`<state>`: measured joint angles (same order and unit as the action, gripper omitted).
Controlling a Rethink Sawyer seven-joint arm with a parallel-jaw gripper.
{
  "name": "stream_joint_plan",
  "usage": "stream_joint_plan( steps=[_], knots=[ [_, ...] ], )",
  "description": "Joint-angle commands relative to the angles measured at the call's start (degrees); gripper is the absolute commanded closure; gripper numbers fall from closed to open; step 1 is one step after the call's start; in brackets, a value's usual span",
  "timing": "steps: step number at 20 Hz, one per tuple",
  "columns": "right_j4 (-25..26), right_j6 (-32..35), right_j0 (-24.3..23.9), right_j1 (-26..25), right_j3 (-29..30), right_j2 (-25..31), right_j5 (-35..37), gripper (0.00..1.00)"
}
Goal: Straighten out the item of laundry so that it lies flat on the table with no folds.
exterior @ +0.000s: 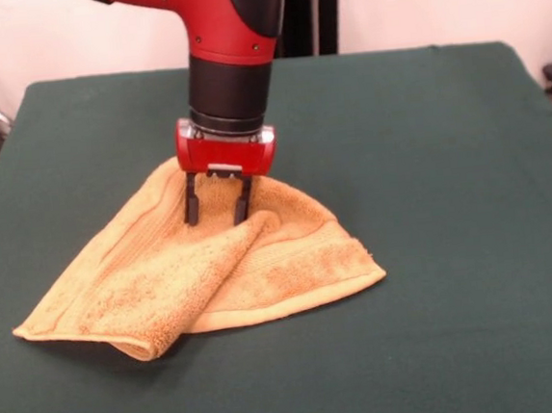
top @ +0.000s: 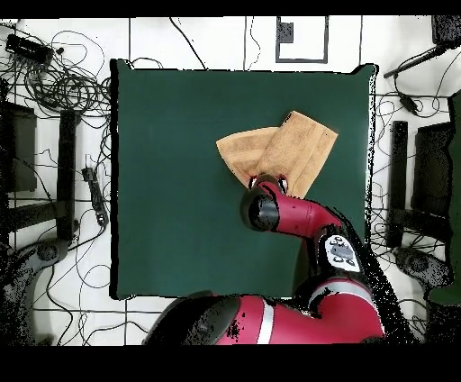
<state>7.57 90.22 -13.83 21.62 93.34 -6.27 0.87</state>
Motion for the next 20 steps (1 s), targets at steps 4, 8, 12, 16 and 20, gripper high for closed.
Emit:
stream_joint_plan(
  steps=[4, 8, 12, 16, 20],
  knots=[
    [3.3, 7.8, -0.1, -7.4, 8.3, 8.3, -0.1, 0.00],
    [3.8, 7.4, -0.8, -7.0, 8.8, 8.8, -0.1, 0.00],
    [4.0, 7.5, -1.1, -6.7, 9.0, 9.2, 0.1, 0.00],
    [4.1, 7.8, -1.1, -6.6, 9.0, 9.2, -0.3, 0.00],
    [4.4, 7.8, -1.3, -6.7, 9.2, 9.5, -0.9, 0.00]
  ],
)
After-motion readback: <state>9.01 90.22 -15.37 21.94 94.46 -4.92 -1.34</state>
